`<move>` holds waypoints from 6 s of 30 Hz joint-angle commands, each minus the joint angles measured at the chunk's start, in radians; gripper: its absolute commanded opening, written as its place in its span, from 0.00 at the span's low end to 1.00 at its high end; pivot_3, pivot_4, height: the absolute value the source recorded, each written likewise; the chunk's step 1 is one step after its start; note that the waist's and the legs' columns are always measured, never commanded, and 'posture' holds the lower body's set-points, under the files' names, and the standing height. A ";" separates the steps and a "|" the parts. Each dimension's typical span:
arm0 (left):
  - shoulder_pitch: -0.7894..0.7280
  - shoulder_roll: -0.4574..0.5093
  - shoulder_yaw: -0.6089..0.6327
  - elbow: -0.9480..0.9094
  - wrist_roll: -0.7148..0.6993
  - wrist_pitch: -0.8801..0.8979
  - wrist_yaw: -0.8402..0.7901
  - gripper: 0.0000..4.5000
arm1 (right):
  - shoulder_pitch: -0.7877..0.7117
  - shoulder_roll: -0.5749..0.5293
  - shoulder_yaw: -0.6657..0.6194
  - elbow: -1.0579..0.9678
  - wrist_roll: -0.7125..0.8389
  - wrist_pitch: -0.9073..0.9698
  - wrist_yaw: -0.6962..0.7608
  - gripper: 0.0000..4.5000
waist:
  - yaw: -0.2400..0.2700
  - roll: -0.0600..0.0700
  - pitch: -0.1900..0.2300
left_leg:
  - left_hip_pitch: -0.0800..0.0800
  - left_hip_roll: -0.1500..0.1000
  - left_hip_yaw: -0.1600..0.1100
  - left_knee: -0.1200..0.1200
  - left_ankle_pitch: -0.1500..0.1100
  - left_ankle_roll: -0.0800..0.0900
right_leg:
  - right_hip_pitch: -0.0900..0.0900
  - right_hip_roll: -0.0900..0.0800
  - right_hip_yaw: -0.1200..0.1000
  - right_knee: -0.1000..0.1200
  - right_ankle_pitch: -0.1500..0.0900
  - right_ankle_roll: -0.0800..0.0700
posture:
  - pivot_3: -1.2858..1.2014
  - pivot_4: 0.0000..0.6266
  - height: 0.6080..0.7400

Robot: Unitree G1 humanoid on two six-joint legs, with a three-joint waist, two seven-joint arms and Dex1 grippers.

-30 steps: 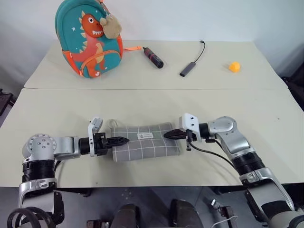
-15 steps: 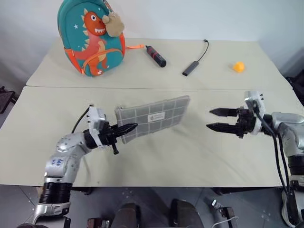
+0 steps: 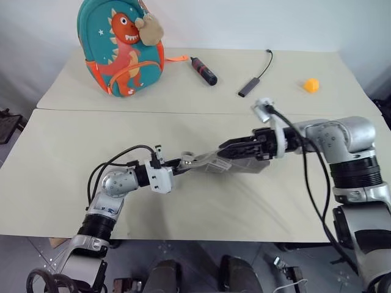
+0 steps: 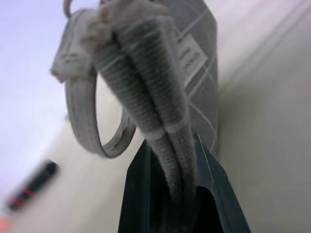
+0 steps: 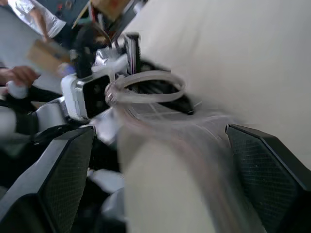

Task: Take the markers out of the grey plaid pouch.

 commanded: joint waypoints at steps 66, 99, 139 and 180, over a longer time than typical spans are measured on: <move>0.172 0.066 -0.045 -0.376 -0.727 0.791 -0.216 0.00 | 0.132 0.285 -0.440 -0.059 0.365 -0.007 -0.312 0.01 | -0.019 0.000 0.000 | 0.000 0.001 0.001 0.000 0.000 0.000 | -0.002 0.000 -0.003 0.002 0.000 0.000 | 0.52 0.24 1.00; 0.031 -0.031 0.005 -0.064 -0.082 -0.078 -0.112 0.00 | 0.140 0.057 -0.182 -0.126 0.399 0.267 -0.311 0.87 | -0.005 0.000 0.000 | 0.000 0.001 0.003 0.000 0.000 0.000 | -0.002 0.000 -0.003 0.002 0.000 0.000 | 0.52 0.24 1.00; 0.024 0.014 -0.054 -0.069 -0.186 0.032 0.037 0.00 | 0.234 0.257 -0.265 -0.166 0.399 0.038 -0.344 0.01 | -0.006 0.000 0.000 | 0.000 0.001 0.002 0.000 0.000 0.000 | -0.002 0.000 -0.003 0.002 0.000 0.000 | 0.52 0.24 1.00; 0.177 -0.007 0.072 -0.380 -0.655 0.900 -0.321 0.00 | 0.240 0.109 -0.529 -0.085 0.761 -0.015 -0.521 0.01 | -0.004 0.000 0.000 | 0.000 0.001 0.003 0.000 0.000 0.000 | -0.002 0.000 -0.003 0.002 0.000 0.000 | 0.52 0.24 1.00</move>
